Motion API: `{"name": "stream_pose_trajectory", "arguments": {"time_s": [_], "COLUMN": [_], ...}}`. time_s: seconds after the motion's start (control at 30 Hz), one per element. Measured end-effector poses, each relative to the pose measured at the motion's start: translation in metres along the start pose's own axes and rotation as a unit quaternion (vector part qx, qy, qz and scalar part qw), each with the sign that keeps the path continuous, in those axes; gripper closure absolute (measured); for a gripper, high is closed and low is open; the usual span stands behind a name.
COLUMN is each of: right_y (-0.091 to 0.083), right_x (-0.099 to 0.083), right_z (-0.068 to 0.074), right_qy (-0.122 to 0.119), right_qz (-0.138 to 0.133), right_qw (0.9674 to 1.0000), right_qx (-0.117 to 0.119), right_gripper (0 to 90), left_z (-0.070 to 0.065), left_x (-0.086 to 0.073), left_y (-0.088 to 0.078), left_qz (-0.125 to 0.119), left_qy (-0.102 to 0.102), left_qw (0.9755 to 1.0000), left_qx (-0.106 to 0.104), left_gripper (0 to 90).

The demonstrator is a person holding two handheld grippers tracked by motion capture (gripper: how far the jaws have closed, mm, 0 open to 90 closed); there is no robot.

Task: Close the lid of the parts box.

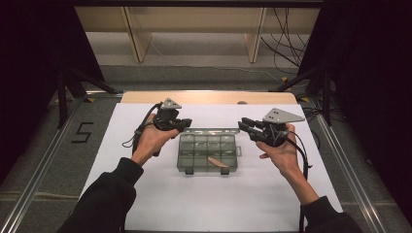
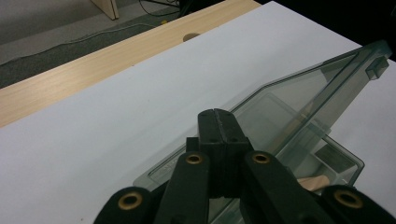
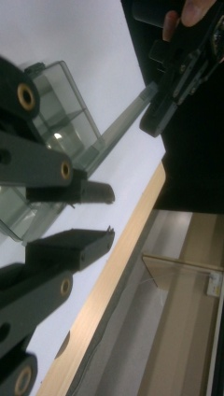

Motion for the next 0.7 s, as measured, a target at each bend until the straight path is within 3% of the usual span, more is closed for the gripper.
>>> {"name": "stream_pose_trajectory", "arguments": {"time_s": [0.13,0.4,0.67,0.7], "right_y": [0.001,0.004,0.006,0.007], "right_x": [-0.001,-0.006,-0.019,-0.02], "right_z": [0.007,0.015,0.021,0.022], "right_qy": [0.001,-0.022,-0.017,-0.014], "right_qz": [0.006,0.014,0.037,0.032], "right_qw": [0.9998,0.9994,0.9986,0.9987], "right_qx": [0.018,0.022,0.035,0.038], "right_gripper": [84.1,87.8,88.8,88.8], "left_z": [-0.003,-0.01,-0.015,-0.014], "left_x": [-0.007,-0.023,-0.03,-0.031], "left_y": [0.0,-0.002,-0.006,-0.008], "left_qz": [0.001,-0.004,-0.018,-0.014], "left_qy": [0.002,0.007,0.004,0.012], "left_qw": [1.0,0.9999,0.9996,0.9997], "left_qx": [-0.004,-0.01,-0.019,-0.017], "left_gripper": [89.7,89.7,89.7,89.7]}}
Point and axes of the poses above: each handheld gripper's, and its own axes: y roughly forward along the jaws, x roughly out of its top, z roughly to its left, the point moved 7 cm from there along y, roughly forward along the jaws, and after that the axes turned 2 degrees about z, right-handed, at the moved point
